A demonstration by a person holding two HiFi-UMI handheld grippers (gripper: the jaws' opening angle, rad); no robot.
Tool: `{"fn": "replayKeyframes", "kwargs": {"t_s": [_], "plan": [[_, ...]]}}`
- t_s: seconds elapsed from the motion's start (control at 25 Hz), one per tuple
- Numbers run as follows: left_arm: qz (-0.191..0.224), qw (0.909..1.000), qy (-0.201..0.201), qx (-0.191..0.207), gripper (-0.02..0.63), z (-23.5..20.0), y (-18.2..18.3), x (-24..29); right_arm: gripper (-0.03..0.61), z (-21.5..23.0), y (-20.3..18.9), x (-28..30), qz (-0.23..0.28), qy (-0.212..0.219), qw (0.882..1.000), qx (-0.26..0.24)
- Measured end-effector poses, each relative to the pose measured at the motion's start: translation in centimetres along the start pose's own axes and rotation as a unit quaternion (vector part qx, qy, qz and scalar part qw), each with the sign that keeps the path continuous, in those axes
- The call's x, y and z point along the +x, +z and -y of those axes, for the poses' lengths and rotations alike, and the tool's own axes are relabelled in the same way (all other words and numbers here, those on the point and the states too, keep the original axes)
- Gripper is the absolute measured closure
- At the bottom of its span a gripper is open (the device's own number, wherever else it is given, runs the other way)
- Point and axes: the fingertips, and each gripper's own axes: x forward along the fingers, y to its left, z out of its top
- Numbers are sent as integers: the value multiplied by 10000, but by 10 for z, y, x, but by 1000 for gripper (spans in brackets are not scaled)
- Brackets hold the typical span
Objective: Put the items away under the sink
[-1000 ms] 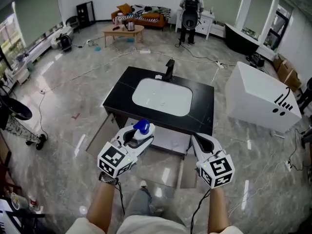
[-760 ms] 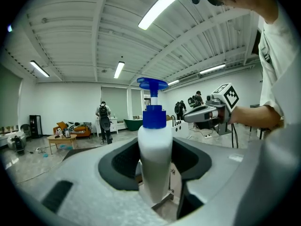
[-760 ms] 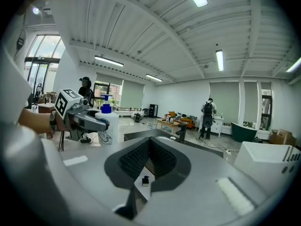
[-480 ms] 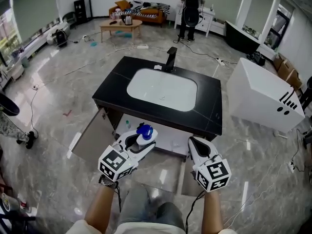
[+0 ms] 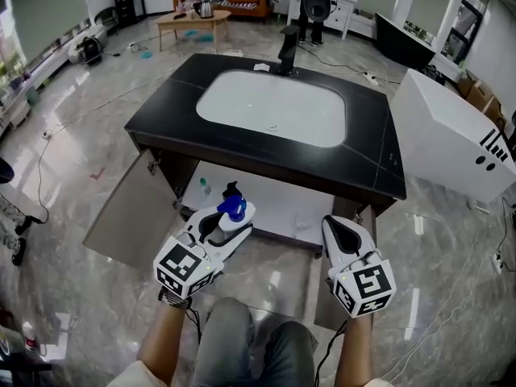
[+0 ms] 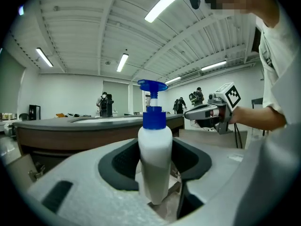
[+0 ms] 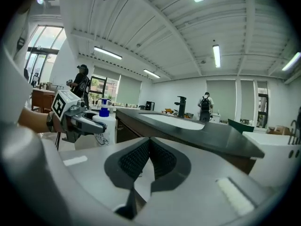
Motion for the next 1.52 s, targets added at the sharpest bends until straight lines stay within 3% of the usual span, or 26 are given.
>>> {"fn": "replayKeyframes", "kwargs": {"t_s": [0.28, 0.52, 0.96, 1.2, 1.52], "plan": [[-36, 9998, 86, 185, 407, -17, -119, 25, 572, -8, -117, 51, 57, 69, 9999, 54], [-10, 9993, 273, 260, 408, -29, -178, 39, 572, -15, -177, 68, 41, 65, 10000, 29], [-60, 9990, 418, 144, 408, -49, -238, 100, 572, -7, -208, 61, -41, -106, 9997, 238], [-70, 9992, 238, 315, 408, -58, -266, 151, 572, 5, -229, 64, -162, -257, 9987, 410], [-27, 9996, -238, 134, 408, -78, -315, 231, 572, 13, -248, 75, -283, -333, 9980, 461]]}}
